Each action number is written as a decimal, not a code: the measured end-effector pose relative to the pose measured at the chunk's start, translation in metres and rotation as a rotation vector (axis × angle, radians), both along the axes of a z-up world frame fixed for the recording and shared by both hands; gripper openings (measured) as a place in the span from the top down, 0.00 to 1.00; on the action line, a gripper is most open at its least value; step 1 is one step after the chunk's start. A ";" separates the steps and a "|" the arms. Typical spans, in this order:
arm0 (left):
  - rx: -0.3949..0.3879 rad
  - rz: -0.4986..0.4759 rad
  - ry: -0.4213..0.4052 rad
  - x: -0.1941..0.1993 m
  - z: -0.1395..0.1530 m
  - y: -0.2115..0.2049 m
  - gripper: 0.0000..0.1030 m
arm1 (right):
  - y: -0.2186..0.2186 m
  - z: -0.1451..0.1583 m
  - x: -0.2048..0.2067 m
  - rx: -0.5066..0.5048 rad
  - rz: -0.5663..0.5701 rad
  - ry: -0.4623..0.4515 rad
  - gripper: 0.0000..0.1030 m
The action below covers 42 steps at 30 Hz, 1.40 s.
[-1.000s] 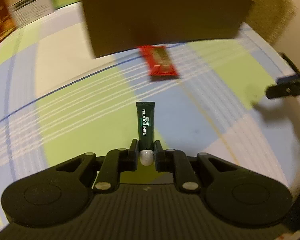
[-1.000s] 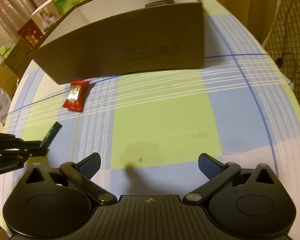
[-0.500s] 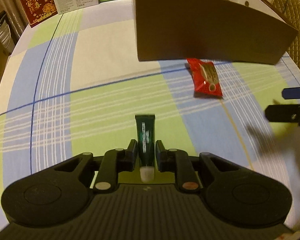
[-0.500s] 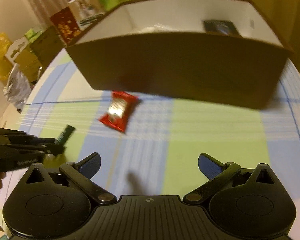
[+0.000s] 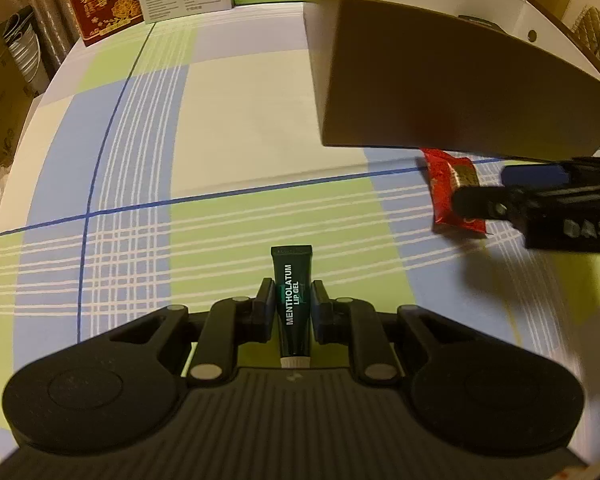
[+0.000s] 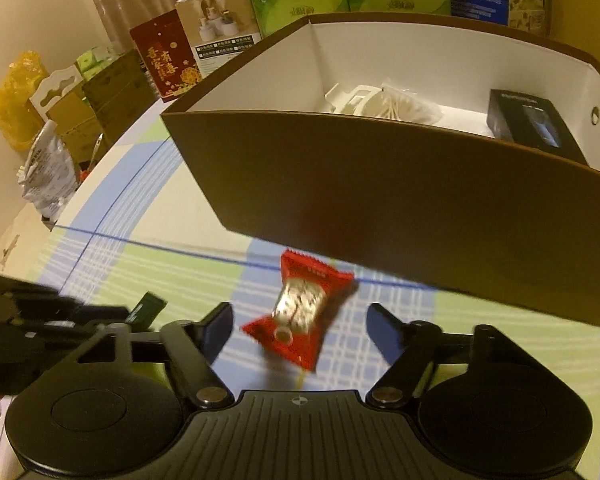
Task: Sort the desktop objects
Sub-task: 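Grasp the green lip gel tube with the left gripper while right approaches the red candy, then grasp the red wrapped candy with the right gripper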
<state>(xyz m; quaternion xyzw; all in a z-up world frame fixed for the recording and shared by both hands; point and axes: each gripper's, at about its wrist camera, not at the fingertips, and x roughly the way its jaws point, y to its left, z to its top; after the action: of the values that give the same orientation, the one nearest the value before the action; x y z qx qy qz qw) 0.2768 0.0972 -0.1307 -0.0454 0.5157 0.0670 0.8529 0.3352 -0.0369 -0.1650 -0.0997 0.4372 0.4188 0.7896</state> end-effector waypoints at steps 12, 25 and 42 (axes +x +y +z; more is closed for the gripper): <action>0.014 0.008 0.018 -0.002 0.000 0.006 0.86 | 0.002 -0.014 0.004 -0.062 0.038 0.019 0.72; -0.012 -0.081 0.012 -0.031 0.001 -0.028 0.86 | -0.074 -0.004 -0.020 -0.107 0.015 0.057 0.72; -0.026 -0.234 0.035 -0.076 0.000 -0.089 0.82 | -0.158 0.006 -0.079 -0.155 0.002 0.048 0.69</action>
<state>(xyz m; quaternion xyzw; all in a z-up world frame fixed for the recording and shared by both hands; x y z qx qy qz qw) 0.2012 0.0079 -0.1304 0.0051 0.5332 -0.0390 0.8451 0.2563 -0.1946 -0.1587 -0.1510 0.4868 0.3867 0.7685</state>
